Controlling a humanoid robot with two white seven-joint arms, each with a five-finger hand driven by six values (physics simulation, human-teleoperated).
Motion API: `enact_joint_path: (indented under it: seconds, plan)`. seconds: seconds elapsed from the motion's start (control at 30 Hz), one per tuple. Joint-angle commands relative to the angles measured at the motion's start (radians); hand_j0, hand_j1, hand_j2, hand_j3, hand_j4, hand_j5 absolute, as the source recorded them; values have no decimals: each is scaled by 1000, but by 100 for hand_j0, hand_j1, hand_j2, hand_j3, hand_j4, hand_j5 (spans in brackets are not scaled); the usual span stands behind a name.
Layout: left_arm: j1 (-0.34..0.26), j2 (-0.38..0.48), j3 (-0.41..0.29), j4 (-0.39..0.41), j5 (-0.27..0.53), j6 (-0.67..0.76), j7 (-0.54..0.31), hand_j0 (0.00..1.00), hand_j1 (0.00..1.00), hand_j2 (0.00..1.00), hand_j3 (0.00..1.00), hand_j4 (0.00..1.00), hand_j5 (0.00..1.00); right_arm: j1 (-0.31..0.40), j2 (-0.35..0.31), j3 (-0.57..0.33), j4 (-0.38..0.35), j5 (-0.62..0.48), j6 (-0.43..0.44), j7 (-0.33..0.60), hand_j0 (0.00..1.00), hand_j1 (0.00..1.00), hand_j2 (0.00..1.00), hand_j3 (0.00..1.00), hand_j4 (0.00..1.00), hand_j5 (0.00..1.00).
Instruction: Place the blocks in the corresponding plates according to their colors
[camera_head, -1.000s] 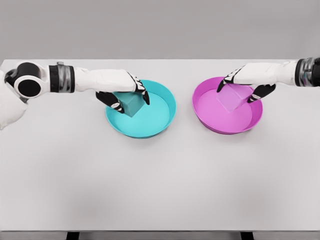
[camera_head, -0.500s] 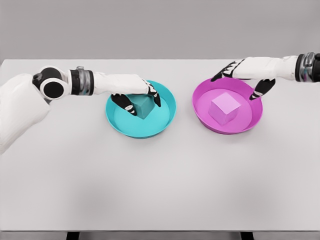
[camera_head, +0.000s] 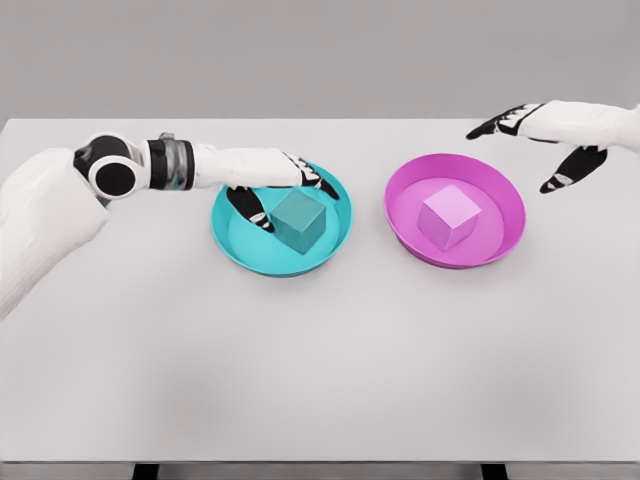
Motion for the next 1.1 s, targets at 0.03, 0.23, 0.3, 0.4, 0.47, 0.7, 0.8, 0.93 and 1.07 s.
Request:
enact_joint_path:
  seconds: [0.03, 0.23, 0.3, 0.4, 0.47, 0.7, 0.8, 0.93, 1.07]
  plan:
    - [3, 31, 46, -79, 15, 3, 0, 100, 100, 100, 100, 100, 100, 0, 5, -12, 2, -5, 3, -1, 100, 100, 100, 100, 100, 100]
    - [11, 310, 76, -368, 223, 3, 0, 100, 100, 100, 100, 100, 100, 5, 29, -27, 40, 10, 3, -1, 100, 100, 100, 100, 100, 100]
    - [52, 379, 110, -431, 305, 3, 0, 100, 100, 100, 100, 100, 100, 9, 43, -27, 42, 22, 3, -1, 100, 100, 100, 100, 100, 100]
    - [248, 456, 314, -474, 377, 3, 0, 100, 100, 100, 100, 100, 100, 9, 83, -27, 43, 24, 3, -1, 100, 100, 100, 100, 100, 100]
    - [353, 494, 401, -474, 415, 3, 0, 100, 100, 100, 100, 100, 100, 12, 71, -26, 43, 25, 3, -1, 100, 100, 100, 100, 100, 100]
    - [546, 533, 474, -465, 476, 3, 0, 100, 100, 100, 100, 100, 100, 55, 37, -107, 78, 13, 3, -1, 100, 100, 100, 100, 100, 100]
    - [637, 530, 498, -393, 522, 3, 0, 100, 100, 100, 100, 100, 100, 86, 42, -155, 78, 14, 3, -1, 100, 100, 100, 100, 100, 100]
    - [653, 530, 507, -382, 513, 3, 0, 100, 100, 100, 100, 100, 100, 86, 35, -158, 77, 22, 3, -1, 100, 100, 100, 100, 100, 100]
    - [653, 528, 507, -383, 513, 3, 0, 100, 100, 100, 100, 100, 100, 87, 31, -158, 82, 24, 3, -1, 100, 100, 100, 100, 100, 100]
